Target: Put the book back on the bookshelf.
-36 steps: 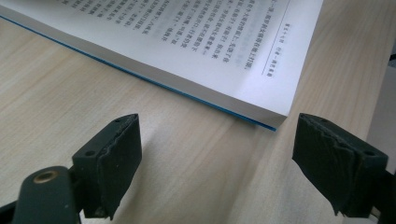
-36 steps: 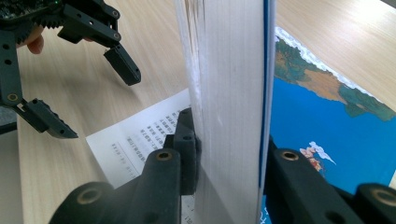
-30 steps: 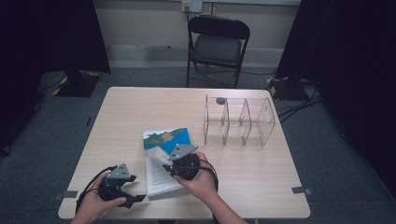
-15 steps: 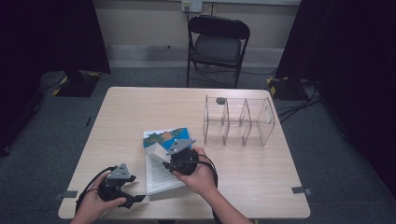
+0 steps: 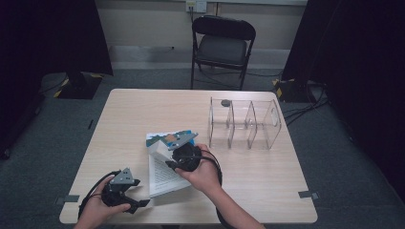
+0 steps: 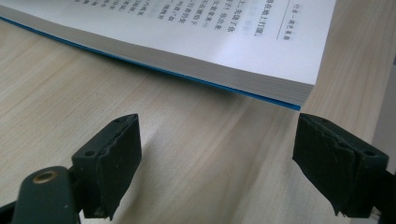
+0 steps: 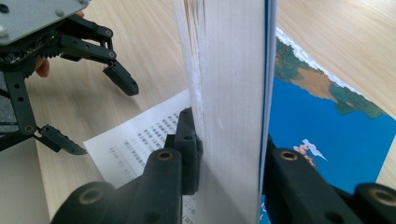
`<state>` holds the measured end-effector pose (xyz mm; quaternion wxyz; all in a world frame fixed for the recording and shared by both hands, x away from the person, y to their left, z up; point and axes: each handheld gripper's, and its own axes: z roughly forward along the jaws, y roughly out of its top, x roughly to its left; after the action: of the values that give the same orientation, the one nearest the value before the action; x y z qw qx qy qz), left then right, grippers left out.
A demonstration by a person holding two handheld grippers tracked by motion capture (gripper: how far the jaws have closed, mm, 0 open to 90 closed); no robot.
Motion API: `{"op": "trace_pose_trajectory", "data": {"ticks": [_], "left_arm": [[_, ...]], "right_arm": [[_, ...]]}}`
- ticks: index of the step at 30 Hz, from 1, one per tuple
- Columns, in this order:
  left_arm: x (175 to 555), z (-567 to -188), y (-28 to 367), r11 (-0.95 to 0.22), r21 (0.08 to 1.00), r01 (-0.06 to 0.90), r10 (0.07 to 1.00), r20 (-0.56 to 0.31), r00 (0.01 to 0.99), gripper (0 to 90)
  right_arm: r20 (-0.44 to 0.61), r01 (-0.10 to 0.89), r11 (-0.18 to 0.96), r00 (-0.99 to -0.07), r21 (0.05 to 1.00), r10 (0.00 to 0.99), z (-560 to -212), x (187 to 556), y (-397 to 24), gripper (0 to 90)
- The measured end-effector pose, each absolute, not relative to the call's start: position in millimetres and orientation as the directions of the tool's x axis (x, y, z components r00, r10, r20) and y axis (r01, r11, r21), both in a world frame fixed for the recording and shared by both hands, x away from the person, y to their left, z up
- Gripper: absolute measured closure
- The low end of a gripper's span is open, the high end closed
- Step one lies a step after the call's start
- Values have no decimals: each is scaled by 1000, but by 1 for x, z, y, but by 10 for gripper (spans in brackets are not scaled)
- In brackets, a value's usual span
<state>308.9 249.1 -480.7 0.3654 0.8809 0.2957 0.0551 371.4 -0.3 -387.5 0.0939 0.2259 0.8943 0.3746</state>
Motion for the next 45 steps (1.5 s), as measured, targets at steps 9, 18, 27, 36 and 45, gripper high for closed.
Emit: {"op": "trace_pose_trajectory", "data": {"ticks": [9, 18, 27, 36, 45], "left_arm": [[309, -491, 231, -581, 665, 469, 569, -80, 819, 122], [310, -492, 221, -554, 686, 471, 612, -48, 790, 197], [310, -489, 220, -527, 700, 482, 631, -58, 774, 239], [311, -477, 227, -449, 744, 495, 652, -106, 751, 255], [312, -472, 229, -430, 752, 499, 659, -117, 743, 272]], "right_arm": [[6, 344, 615, -876, 710, 483, -386, 372, 0, 733], [6, 348, 609, -871, 713, 491, -384, 372, 1, 734], [-2, 345, 612, -871, 712, 492, -385, 370, 3, 733], [-20, 330, 625, -874, 708, 485, -388, 367, 3, 733], [-60, 297, 636, -877, 712, 477, -402, 357, 3, 732]]}}
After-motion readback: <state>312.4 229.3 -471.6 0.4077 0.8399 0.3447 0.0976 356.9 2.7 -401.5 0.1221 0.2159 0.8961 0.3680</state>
